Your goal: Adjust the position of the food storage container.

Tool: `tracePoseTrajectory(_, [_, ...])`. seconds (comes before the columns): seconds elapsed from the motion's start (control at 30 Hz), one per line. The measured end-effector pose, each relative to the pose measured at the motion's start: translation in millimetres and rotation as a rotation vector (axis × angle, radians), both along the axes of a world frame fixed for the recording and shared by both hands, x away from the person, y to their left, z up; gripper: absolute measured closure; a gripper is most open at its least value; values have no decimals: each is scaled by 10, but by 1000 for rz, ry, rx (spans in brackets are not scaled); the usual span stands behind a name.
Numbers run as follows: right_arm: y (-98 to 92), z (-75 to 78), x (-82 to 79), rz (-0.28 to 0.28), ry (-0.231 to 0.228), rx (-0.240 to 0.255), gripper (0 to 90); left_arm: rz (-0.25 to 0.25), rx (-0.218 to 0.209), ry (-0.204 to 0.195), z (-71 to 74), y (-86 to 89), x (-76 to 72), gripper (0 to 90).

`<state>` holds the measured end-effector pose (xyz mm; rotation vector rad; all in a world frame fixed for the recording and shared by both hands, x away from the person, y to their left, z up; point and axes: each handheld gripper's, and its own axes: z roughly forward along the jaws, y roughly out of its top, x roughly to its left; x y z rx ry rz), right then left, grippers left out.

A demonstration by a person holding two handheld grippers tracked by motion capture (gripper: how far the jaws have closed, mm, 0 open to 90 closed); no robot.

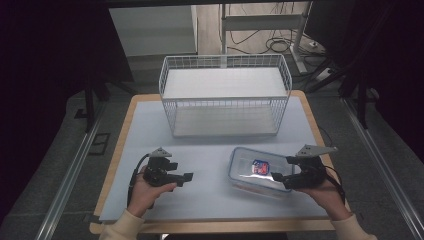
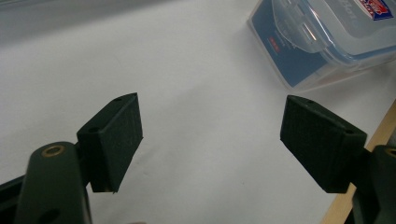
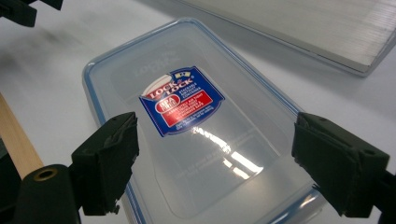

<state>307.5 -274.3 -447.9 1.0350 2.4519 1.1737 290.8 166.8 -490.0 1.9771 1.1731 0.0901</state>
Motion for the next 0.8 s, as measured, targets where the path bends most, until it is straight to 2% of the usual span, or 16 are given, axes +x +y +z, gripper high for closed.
tracePoseTrajectory(0.23, [-15, 38, 25, -19, 6, -15, 152, 7, 7, -16, 18, 58, -30, 210])
tracePoseTrajectory(0.4, [-14, 80, 19, -28, 11, -22, 159, 12, 11, -9, -3, 66, -64, 212])
tracePoseTrajectory(0.5, [-45, 106, -6, -13, -3, -35, 252, 8, 13, -6, -15, 64, -44, 212])
tracePoseTrajectory(0.53, [-45, 106, -6, -13, -3, -35, 252, 8, 13, -6, -15, 64, -44, 212])
tracePoseTrajectory(0.57, [-68, 107, -10, -10, -7, -40, 307, 11, 16, -5, -24, 65, -31, 213])
tracePoseTrajectory(0.6, [-68, 107, -10, -10, -7, -40, 307, 18, 17, -7, -27, 67, -25, 213])
tracePoseTrajectory(0.73, [-91, 112, -29, 23, 9, -31, 400, 25, 14, -10, -19, 75, -22, 216])
tracePoseTrajectory(0.8, [-80, 126, -43, 42, 15, -34, 489, 25, 13, -11, -14, 78, -20, 216])
